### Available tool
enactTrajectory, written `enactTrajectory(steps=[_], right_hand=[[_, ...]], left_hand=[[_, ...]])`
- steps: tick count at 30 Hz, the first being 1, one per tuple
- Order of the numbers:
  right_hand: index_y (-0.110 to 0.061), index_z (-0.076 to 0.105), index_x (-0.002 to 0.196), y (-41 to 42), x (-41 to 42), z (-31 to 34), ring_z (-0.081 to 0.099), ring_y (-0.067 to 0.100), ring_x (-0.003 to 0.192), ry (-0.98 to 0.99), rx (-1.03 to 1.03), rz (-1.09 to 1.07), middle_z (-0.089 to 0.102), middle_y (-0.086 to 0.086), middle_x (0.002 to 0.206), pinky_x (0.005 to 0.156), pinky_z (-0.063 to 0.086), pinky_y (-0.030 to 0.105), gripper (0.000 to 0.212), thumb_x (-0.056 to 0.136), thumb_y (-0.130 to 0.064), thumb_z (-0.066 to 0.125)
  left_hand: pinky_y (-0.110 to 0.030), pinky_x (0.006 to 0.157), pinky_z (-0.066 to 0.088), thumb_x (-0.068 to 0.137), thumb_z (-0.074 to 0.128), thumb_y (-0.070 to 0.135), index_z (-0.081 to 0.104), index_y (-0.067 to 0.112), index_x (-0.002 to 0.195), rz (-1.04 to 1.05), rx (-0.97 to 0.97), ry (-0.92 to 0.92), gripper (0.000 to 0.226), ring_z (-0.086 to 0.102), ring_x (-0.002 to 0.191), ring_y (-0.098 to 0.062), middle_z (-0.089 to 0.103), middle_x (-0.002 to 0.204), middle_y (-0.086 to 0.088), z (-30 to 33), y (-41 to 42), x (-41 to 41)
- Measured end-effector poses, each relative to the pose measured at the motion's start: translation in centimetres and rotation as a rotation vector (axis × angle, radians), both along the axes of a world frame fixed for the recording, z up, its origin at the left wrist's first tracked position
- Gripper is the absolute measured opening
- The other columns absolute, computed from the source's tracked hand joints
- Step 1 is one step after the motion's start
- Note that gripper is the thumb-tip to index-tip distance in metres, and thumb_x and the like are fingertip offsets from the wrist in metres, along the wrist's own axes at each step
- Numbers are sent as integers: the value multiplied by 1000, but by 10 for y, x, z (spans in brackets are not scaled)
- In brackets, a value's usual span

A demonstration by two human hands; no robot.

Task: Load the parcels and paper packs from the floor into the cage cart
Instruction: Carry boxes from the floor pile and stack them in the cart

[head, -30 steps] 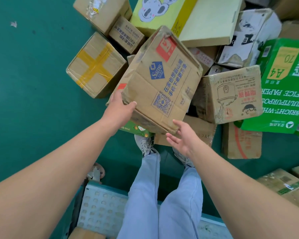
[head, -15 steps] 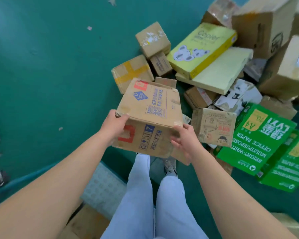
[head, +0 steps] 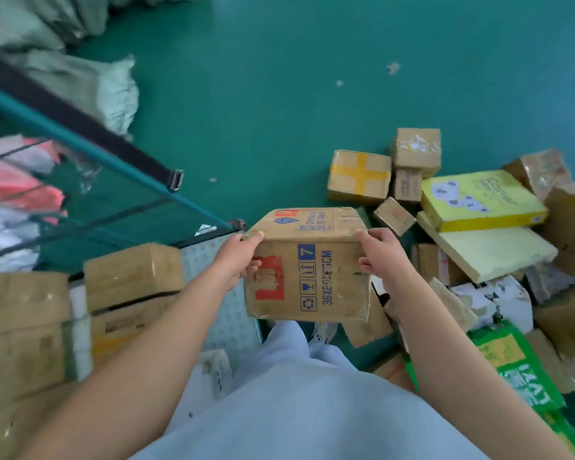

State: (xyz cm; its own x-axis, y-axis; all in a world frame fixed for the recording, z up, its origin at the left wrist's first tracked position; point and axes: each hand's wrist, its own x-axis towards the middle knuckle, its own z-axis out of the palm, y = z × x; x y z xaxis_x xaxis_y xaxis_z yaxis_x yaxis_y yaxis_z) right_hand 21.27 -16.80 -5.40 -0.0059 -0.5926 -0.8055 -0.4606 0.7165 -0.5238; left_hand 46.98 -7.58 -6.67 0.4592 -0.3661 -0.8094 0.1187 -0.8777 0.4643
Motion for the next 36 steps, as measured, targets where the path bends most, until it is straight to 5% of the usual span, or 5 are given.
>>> enactTrajectory(steps=[6,10,16,29,36], right_hand=[[-19,51,122,22,89,5,64,22,83,77,-21,342,64,5,98,84,61,42,38,99,-49,57],[-10,53,107,60,151,12,57,22,64,102,-40,610,55,4,75,72,56,40,39,98,-47,56],[-13,54,106,147,227,27,59,25,73,63,-92,937,56,4,78,88,60,54,36,96,-48,56],[-9,55,108,356,300,65,59,21,58,-56,-198,1285,54,3,68,88,60,55,42,96,-49,60],[-10,54,107,464,315,76,67,27,74,-149,-259,1428,66,10,88,88,59,58,46,92,-53,61]], left_hand=[[-22,47,50,101,60,47,63,17,98,389,-46,-34,31,72,73,-18,72,104,-4,10,104,50],[-23,46,49,100,62,43,63,14,98,624,-92,-70,29,68,63,-16,70,101,-4,17,184,73],[-21,49,50,101,60,34,62,19,96,935,-151,-91,15,62,61,-14,62,95,-5,35,312,80],[-22,48,47,104,57,27,59,16,98,1372,-237,-210,13,59,62,-15,70,89,-7,73,541,39],[-24,53,46,105,55,28,61,16,103,1519,-280,-283,13,60,67,-14,70,94,-8,86,642,2]])
